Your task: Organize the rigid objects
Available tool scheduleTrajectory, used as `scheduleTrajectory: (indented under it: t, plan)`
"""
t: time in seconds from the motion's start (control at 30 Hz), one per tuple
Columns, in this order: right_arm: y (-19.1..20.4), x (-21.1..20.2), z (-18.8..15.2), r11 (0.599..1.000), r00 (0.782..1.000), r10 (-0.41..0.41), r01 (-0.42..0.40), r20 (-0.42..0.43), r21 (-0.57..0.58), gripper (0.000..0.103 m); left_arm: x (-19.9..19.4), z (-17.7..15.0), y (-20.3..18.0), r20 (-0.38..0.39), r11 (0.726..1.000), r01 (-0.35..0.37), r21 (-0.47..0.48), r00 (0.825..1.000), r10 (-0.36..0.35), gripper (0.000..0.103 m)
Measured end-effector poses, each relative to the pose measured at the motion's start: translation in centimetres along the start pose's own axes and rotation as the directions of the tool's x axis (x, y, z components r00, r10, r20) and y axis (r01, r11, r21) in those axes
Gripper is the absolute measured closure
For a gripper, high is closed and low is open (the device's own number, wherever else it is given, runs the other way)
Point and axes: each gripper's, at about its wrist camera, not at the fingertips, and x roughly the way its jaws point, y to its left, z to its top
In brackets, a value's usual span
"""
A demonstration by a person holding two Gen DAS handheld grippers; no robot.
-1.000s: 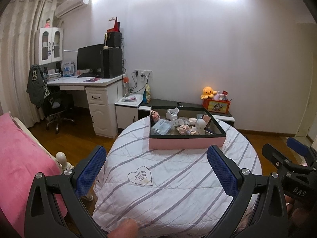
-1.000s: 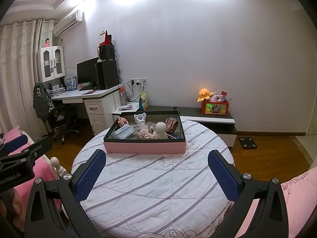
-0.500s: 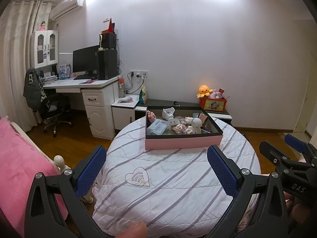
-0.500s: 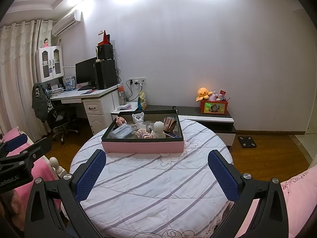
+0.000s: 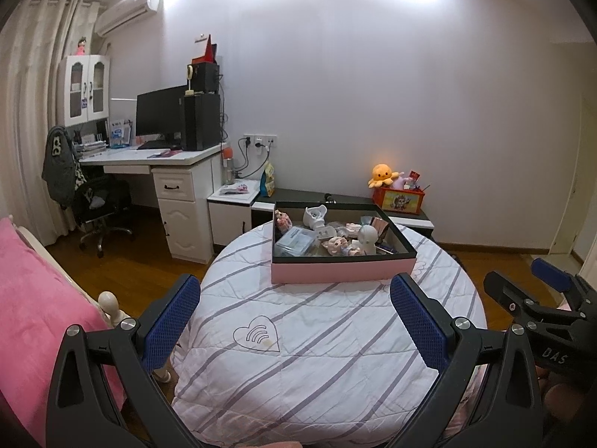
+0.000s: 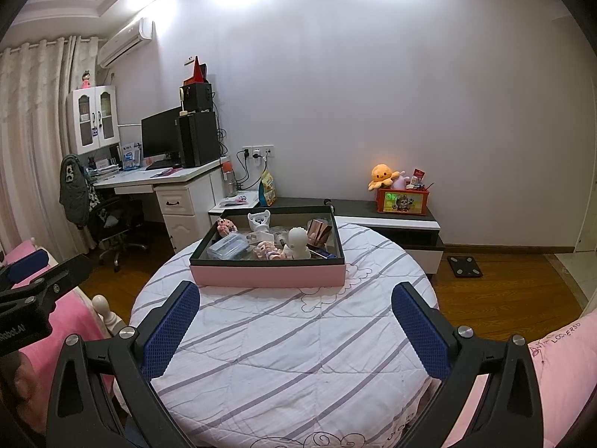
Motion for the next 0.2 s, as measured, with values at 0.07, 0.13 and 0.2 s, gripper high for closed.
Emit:
scheduleTrajectory:
  t: [0.07,0.13,0.2]
  plan:
    - [0.06,0.00,-0.05,1.000,1.000,0.002,-0.002,0.000,0.000,0.000,-0.02,0.01,0.03,0.000,1.000,-0.004,0.004,1.000,0.004,0.000]
    - [0.06,-0.04,-0.11,1.000,1.000,0.002,-0.002,0.000,-0.002,0.000,-0.01,0.11,0.00,0.002,1.000,-0.001,0.004,1.000,0.001,0.000]
    - [0.07,-0.01,-0.10,1.000,1.000,0.003,-0.003,0.000,0.001,0.000,0.10,0.21,-0.04,0.000,1.000,-0.001,0.007,1.000,0.001,0.000]
